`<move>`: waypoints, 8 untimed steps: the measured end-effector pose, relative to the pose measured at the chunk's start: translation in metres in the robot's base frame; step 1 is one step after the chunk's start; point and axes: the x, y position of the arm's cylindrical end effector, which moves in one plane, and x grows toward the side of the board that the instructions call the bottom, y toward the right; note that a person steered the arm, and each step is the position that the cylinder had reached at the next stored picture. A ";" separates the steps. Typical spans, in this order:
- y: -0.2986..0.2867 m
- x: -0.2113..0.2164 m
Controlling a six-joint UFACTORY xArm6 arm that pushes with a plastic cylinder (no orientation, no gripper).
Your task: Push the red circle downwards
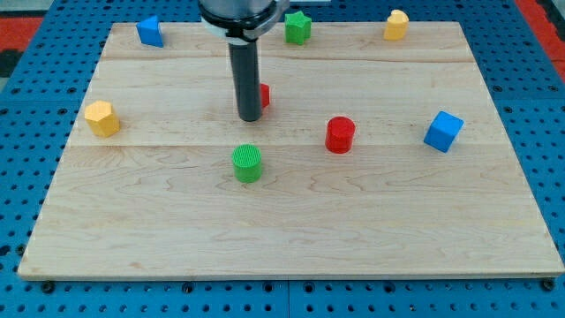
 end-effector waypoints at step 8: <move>0.109 0.014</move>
